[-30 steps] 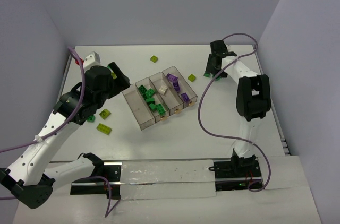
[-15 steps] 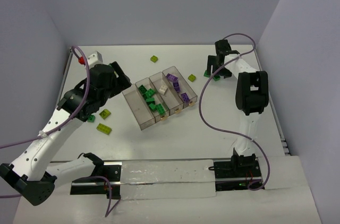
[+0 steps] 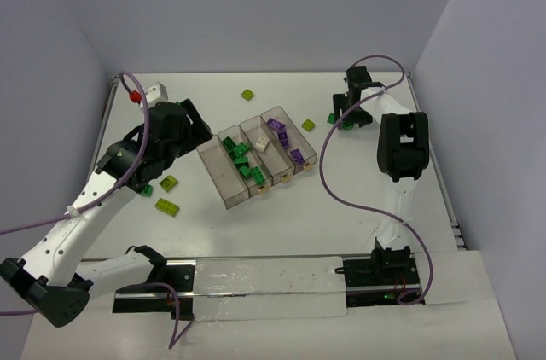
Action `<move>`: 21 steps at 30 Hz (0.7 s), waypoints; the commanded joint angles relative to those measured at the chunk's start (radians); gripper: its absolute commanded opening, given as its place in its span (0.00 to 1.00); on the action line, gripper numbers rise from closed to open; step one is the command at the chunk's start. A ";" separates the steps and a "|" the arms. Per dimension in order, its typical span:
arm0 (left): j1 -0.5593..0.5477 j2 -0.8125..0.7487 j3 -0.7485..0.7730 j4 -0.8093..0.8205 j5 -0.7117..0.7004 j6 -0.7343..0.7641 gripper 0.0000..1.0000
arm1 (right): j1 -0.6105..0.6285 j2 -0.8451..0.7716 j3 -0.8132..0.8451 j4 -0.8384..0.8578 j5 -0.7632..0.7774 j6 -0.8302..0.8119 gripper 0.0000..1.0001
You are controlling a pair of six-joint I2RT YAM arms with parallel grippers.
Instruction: Sort the legos into containers by color
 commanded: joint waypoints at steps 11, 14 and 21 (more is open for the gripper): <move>0.007 0.015 0.050 0.007 0.008 0.011 0.92 | -0.008 0.038 0.078 0.017 -0.012 -0.020 0.38; 0.007 0.011 0.049 0.009 0.007 0.011 0.92 | -0.009 0.002 0.048 0.025 0.000 -0.005 0.28; 0.008 0.010 0.033 0.022 0.014 0.006 0.92 | 0.001 -0.261 -0.124 0.096 -0.029 0.148 0.16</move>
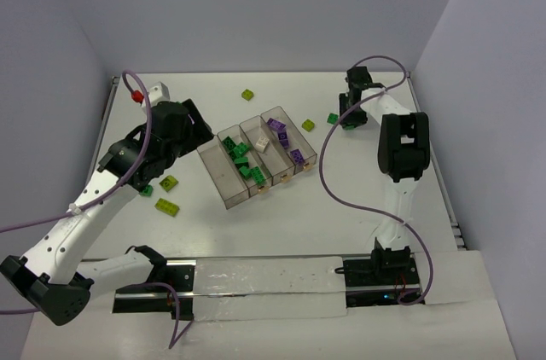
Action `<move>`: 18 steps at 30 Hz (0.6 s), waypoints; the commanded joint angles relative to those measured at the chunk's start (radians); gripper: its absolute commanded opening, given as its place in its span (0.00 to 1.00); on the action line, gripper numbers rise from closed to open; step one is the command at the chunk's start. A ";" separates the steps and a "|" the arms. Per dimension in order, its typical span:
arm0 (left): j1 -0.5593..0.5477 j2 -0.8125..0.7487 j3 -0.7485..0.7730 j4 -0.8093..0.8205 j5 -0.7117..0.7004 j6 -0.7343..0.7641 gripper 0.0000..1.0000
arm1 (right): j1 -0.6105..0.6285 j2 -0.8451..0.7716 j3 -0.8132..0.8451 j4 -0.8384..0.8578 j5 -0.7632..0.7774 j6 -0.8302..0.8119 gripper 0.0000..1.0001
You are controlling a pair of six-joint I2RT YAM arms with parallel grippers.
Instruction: Sort the legos into containers by color
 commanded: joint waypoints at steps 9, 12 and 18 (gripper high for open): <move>0.010 -0.005 0.021 0.037 0.026 0.006 0.92 | 0.252 -0.472 -0.289 0.133 0.032 0.179 0.17; 0.010 -0.013 0.021 0.034 0.025 0.004 0.92 | 0.356 -0.498 -0.314 0.152 0.035 0.206 0.17; 0.011 -0.041 -0.001 0.027 0.022 -0.010 0.92 | 0.563 -0.505 -0.309 0.206 -0.025 0.252 0.17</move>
